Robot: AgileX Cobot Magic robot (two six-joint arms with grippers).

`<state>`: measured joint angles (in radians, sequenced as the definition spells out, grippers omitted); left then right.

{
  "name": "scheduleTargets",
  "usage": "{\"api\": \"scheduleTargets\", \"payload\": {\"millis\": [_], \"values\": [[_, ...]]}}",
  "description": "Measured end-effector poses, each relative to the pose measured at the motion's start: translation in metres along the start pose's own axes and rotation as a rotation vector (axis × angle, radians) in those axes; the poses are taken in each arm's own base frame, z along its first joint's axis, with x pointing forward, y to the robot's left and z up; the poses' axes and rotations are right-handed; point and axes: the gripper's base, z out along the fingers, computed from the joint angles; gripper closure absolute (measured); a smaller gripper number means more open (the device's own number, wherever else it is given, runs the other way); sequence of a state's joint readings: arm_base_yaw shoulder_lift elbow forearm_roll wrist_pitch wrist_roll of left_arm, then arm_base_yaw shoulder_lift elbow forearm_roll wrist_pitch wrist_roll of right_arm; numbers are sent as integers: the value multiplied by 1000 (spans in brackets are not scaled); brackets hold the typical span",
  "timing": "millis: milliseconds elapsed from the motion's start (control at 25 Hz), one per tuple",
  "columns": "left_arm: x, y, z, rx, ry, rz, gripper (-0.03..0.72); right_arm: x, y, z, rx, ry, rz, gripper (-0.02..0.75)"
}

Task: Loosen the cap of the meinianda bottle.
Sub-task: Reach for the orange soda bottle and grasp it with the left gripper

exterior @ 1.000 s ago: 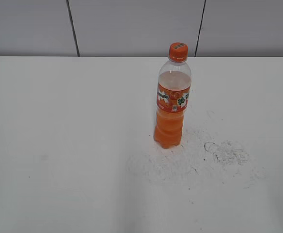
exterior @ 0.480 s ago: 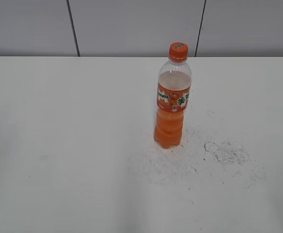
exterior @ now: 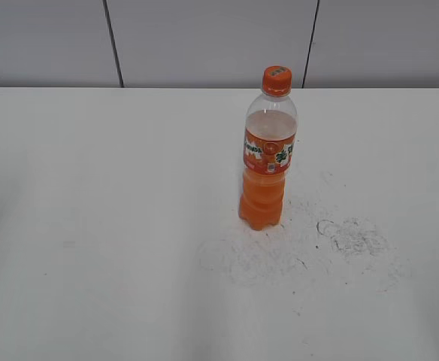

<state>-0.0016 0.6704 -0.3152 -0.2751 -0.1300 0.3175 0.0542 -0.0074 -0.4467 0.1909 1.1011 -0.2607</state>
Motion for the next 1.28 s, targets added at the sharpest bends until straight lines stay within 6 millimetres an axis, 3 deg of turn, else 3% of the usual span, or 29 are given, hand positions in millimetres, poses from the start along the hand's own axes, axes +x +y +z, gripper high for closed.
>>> {"api": "scheduleTargets", "payload": {"millis": [160,480,960,1280], "values": [[12,-13,27,51,33,26,134,0,0,0,0,0,0,173],[49,-65,76,246,77,140,138,0,0,0,0,0,0,173],[96,-136,133,780,214,227,138,0,0,0,0,0,0,173],[110,-172,161,1112,226,212,160,0,0,0,0,0,0,173]]}}
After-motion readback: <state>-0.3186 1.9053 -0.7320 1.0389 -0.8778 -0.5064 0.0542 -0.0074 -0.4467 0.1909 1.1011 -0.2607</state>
